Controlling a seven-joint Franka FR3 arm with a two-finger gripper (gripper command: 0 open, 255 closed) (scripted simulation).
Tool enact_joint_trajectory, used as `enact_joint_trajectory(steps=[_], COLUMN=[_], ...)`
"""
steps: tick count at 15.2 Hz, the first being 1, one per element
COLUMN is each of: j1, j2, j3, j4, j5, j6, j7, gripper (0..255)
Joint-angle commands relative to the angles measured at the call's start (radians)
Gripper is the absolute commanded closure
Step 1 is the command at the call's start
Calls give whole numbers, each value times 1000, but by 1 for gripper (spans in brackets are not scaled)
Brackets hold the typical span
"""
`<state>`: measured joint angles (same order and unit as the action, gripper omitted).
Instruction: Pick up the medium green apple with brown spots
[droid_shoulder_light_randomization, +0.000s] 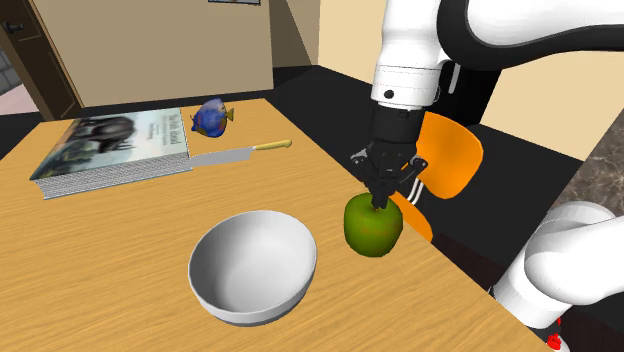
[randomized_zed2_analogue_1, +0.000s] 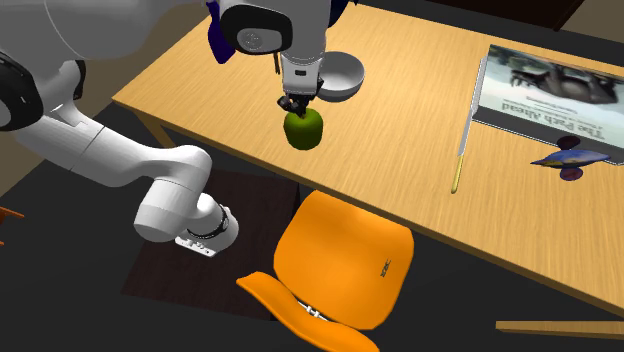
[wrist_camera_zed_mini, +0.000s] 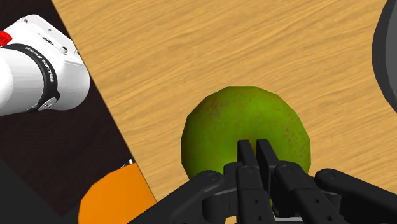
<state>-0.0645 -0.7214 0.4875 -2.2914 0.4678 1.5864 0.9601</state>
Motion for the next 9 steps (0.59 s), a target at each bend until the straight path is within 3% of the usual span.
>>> enact_joint_trajectory(steps=[1,9], j1=[0,-6], j2=[0,15], j3=[0,-15], j4=[0,75], j5=[0,-14], j6=[0,-60], j7=[0,15], gripper=[255,255])
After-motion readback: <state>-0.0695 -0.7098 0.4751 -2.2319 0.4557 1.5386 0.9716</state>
